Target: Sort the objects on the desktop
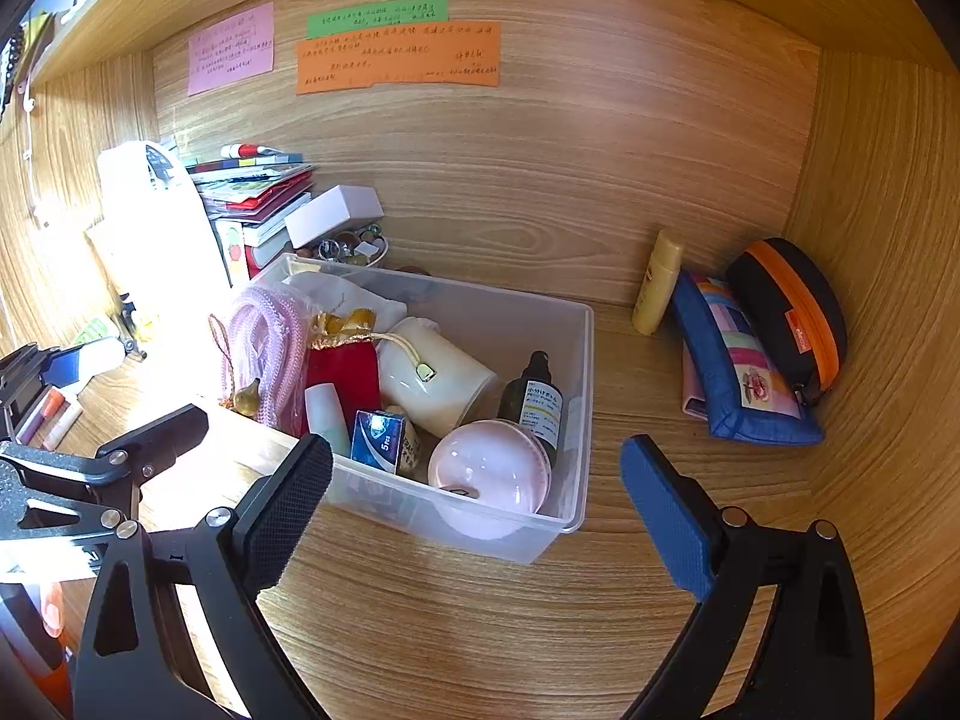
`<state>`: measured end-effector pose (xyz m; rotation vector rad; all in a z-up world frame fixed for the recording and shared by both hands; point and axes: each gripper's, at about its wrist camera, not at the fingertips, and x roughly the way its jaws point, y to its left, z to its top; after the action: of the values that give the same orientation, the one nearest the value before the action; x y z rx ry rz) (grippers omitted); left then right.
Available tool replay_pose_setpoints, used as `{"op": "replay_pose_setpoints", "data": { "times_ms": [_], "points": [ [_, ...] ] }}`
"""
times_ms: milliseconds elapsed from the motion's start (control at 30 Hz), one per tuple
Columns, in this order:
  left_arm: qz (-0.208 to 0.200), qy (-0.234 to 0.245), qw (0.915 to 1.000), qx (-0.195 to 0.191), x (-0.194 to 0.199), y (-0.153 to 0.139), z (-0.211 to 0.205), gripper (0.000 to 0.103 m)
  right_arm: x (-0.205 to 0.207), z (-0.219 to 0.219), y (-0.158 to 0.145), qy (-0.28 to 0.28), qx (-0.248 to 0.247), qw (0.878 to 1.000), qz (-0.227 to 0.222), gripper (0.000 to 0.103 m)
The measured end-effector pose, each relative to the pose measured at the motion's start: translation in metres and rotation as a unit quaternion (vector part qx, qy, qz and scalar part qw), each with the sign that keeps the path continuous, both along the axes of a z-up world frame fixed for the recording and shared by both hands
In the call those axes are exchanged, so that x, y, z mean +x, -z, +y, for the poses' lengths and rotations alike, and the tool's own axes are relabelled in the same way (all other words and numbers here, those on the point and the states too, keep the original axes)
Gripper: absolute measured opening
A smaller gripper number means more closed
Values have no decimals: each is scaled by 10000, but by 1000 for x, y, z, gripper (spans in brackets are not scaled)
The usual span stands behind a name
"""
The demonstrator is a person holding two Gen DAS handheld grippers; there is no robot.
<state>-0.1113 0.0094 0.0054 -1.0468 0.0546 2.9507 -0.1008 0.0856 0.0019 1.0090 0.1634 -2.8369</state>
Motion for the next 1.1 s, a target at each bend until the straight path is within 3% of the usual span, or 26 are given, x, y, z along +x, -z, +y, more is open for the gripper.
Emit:
{"op": "replay_pose_setpoints", "data": {
  "times_ms": [1100],
  "points": [
    [-75,-25,10000,30,-12,5,-3,97,2,-1,0,26,61,10000,25,96]
  ]
}}
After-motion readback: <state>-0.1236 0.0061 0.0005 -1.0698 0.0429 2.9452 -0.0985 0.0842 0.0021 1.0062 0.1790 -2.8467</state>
